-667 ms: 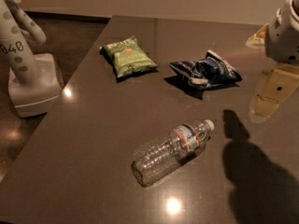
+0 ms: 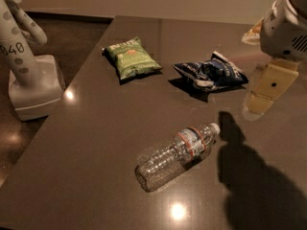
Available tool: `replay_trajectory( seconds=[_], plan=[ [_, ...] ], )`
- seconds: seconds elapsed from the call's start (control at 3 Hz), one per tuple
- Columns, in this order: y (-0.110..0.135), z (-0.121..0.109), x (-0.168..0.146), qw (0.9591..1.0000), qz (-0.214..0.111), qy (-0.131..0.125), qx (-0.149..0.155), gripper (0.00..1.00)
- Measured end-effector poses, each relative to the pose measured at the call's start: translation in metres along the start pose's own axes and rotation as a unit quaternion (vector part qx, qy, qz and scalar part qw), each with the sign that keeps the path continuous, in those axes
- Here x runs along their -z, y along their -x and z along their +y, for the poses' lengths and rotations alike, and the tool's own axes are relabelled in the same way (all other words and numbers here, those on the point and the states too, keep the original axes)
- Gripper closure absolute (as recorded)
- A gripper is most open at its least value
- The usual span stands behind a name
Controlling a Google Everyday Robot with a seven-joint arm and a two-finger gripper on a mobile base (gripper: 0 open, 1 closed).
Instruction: Move green jalapeno chip bag near water bottle
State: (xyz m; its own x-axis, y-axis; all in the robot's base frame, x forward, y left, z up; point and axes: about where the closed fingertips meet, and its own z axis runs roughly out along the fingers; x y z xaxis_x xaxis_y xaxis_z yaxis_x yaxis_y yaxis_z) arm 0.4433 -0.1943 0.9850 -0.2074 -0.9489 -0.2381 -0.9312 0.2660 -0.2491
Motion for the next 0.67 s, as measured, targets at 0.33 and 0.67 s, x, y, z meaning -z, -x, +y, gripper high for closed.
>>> replay_trajectory(
  seconds=[0.33,0.67],
  plan=[
    [0.030,-0.023,-0.010,0.9997,-0.023,0.006,-0.009,0.00],
    [0.067,-0.064,-0.030,0.9979,-0.052,0.017,-0.034,0.00]
  ],
)
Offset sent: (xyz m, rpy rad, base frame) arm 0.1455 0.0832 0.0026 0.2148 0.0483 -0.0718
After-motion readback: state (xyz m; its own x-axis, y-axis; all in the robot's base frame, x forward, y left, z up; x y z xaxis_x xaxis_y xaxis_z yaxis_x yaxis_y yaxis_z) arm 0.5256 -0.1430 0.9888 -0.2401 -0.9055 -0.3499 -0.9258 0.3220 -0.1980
